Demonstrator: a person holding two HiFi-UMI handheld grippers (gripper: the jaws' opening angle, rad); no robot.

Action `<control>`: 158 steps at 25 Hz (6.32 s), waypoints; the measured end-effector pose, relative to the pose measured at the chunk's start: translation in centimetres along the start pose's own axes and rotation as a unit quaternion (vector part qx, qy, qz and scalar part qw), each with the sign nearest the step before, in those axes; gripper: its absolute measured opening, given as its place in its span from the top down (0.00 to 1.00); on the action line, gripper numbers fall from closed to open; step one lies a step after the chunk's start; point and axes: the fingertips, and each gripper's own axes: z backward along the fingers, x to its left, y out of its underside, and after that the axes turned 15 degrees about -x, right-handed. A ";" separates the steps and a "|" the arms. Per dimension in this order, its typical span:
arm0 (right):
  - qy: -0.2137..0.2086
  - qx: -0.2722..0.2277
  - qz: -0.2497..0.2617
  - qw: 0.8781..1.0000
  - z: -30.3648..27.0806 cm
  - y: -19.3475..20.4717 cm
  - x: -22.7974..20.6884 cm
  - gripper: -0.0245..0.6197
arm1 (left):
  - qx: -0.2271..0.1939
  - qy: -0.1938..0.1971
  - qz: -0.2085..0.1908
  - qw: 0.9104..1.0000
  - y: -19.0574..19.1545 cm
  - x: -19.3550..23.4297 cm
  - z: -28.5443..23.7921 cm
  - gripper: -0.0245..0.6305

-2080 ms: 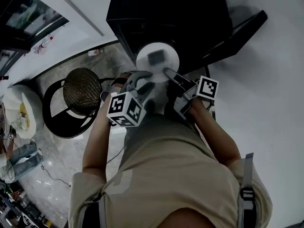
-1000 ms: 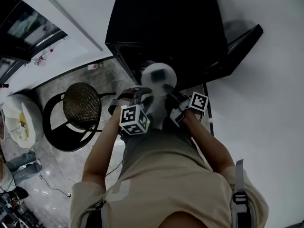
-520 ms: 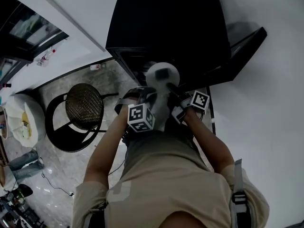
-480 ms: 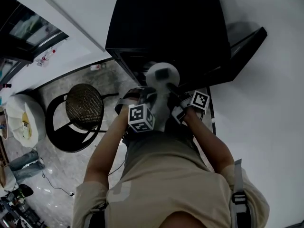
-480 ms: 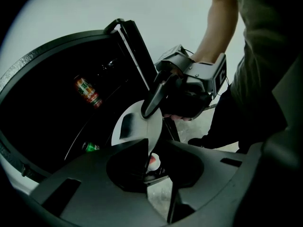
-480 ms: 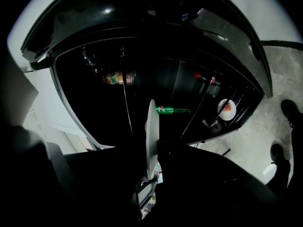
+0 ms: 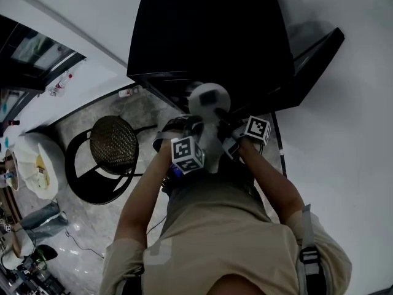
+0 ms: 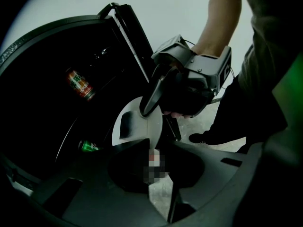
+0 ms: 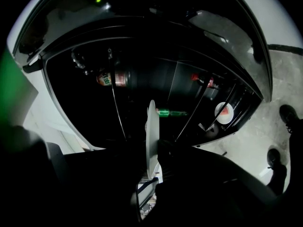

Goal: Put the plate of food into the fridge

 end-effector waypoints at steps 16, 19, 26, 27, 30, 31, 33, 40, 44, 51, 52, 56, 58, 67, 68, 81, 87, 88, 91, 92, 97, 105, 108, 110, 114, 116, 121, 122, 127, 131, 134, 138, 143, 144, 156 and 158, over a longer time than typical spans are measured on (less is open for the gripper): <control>0.011 -0.014 -0.014 1.000 -1.5 -1.9 -1.9 0.89 | 0.007 -0.001 -0.017 1.000 -0.6 0.2 -2.7 0.86; 0.014 -0.009 -0.008 1.000 -1.9 -1.5 -2.3 0.89 | 0.015 0.000 -0.024 1.000 0.0 -0.3 -3.7 0.86; 0.022 -0.013 -0.014 1.000 -2.8 -1.2 -3.4 0.89 | 0.024 -0.009 -0.035 0.999 0.5 -0.4 -4.8 0.87; 0.023 -0.014 -0.015 1.000 -2.9 -1.2 -3.5 0.89 | 0.023 -0.008 -0.032 0.999 0.6 -0.6 -5.0 0.87; 0.027 -0.011 -0.015 0.999 -3.0 -1.4 -4.1 0.89 | 0.021 -0.011 -0.031 0.999 0.5 -0.6 -5.5 0.87; 0.028 -0.011 -0.016 0.999 -3.0 -1.4 -4.3 0.89 | 0.022 -0.012 -0.031 0.999 0.6 -0.6 -5.6 0.87; 0.028 -0.017 -0.021 0.999 -3.2 -1.5 -4.6 0.89 | 0.024 -0.012 -0.031 0.999 0.6 -0.3 -5.7 0.87; 0.043 -0.028 -0.026 0.998 -3.7 -1.5 -5.8 0.89 | 0.033 -0.019 -0.028 0.999 1.4 0.0 -6.3 0.88; 0.042 -0.037 -0.030 0.998 -4.0 -1.8 -6.5 0.89 | 0.041 -0.030 -0.022 0.998 1.8 0.0 -6.9 0.89; 0.035 -0.044 -0.046 0.997 -4.5 -1.9 -7.4 0.89 | 0.041 -0.036 -0.023 0.998 2.5 0.0 -7.6 0.89; 0.034 -0.046 -0.047 0.997 -4.5 -2.0 -7.6 0.89 | 0.041 -0.036 -0.025 0.998 2.6 0.0 -7.8 0.89; 0.041 -0.045 -0.040 0.997 -4.7 -2.1 -8.2 0.90 | 0.045 -0.037 -0.030 0.998 3.1 -0.1 -8.3 0.89; 0.050 -0.044 -0.038 0.997 -4.9 -1.8 -8.6 0.90 | 0.051 -0.030 -0.032 0.998 3.4 -0.4 -8.4 0.89; 0.068 -0.036 -0.027 0.997 -4.7 -1.6 -9.3 0.91 | 0.053 -0.019 -0.039 0.998 3.7 -0.8 -8.7 0.89; 0.069 -0.034 -0.024 0.997 -4.8 -1.6 -9.3 0.91 | 0.053 -0.019 -0.040 0.998 3.7 -0.8 -8.8 0.89; 0.081 -0.001 -0.006 0.997 -3.9 -1.1 -9.6 0.90 | 0.056 -0.025 -0.036 0.997 4.4 -0.2 -9.6 0.89; 0.077 0.025 -0.003 0.997 -3.0 0.4 -9.2 0.90 | 0.055 -0.027 -0.042 0.997 4.4 0.3 -10.1 0.89; 0.076 0.024 -0.008 0.997 -3.0 0.6 -9.2 0.90 | 0.055 -0.028 -0.046 0.997 4.3 0.4 -10.2 0.89; 0.077 0.013 -0.025 0.997 -3.2 0.6 -9.3 0.91 | 0.053 -0.031 -0.055 0.997 4.3 0.8 -10.3 0.89; 0.077 0.011 -0.026 0.997 -3.4 0.6 -9.2 0.91 | 0.053 -0.033 -0.056 0.997 4.3 0.9 -10.3 0.89; 0.086 -0.001 -0.020 0.996 -3.7 0.4 -9.0 0.91 | 0.045 -0.042 -0.041 0.997 4.3 1.1 -10.4 0.88; 0.092 -0.037 -0.019 0.995 -3.9 -1.2 -9.2 0.92 | 0.054 -0.073 -0.024 0.996 5.3 2.5 -9.7 0.88; 0.093 -0.044 -0.021 0.994 -4.0 -1.2 -9.2 0.92 | 0.058 -0.075 -0.019 0.995 5.7 2.8 -9.8 0.88; 0.095 -0.044 -0.021 0.994 -4.0 -1.1 -9.2 0.92 | 0.061 -0.077 -0.012 0.995 5.9 2.8 -9.9 0.88; 0.090 -0.031 -0.016 0.995 -4.0 -1.1 -9.0 0.91 | 0.064 -0.087 -0.007 0.994 6.3 3.4 -9.9 0.89; 0.085 -0.020 -0.009 0.996 -3.8 -0.7 -8.7 0.91 | 0.065 -0.090 -0.007 0.994 6.4 3.7 -10.0 0.89; 0.079 0.031 0.032 0.996 -2.4 1.1 -8.9 0.91 | 0.060 -0.092 -0.005 0.994 6.2 4.1 -10.3 0.89; 0.083 0.043 0.044 0.995 -2.1 1.5 -9.1 0.91 | 0.059 -0.092 -0.005 0.994 6.2 4.2 -10.4 0.90; 0.096 0.097 0.109 0.985 -1.0 3.0 -9.7 0.91 | 0.058 -0.097 -0.005 0.994 6.2 4.8 -10.8 0.90; 0.102 0.117 0.131 0.979 -0.4 3.3 -10.1 0.92 | 0.057 -0.098 -0.005 0.994 6.1 5.0 -11.1 0.90; 0.104 0.131 0.147 0.975 0.0 3.5 -10.2 0.92 | 0.051 -0.102 0.001 0.993 6.0 5.4 -11.2 0.90; 0.110 0.138 0.156 0.972 0.6 3.7 -10.3 0.92 | 0.045 -0.114 0.010 0.992 5.8 5.9 -11.7 0.90; 0.120 0.139 0.162 0.969 1.4 3.4 -10.9 0.91 | 0.018 -0.112 0.024 0.993 5.2 6.1 -11.7 0.89; 0.122 0.140 0.164 0.969 1.6 3.3 -11.1 0.92 | 0.011 -0.110 0.023 0.994 5.0 6.0 -11.6 0.89; 0.137 0.138 0.178 0.965 4.6 1.8 -11.8 0.92 | -0.001 -0.113 -0.014 0.994 3.2 5.5 -13.3 0.90; 0.140 0.137 0.176 0.965 4.9 1.8 -11.9 0.92 | 0.001 -0.112 -0.015 0.994 3.2 5.6 -13.3 0.90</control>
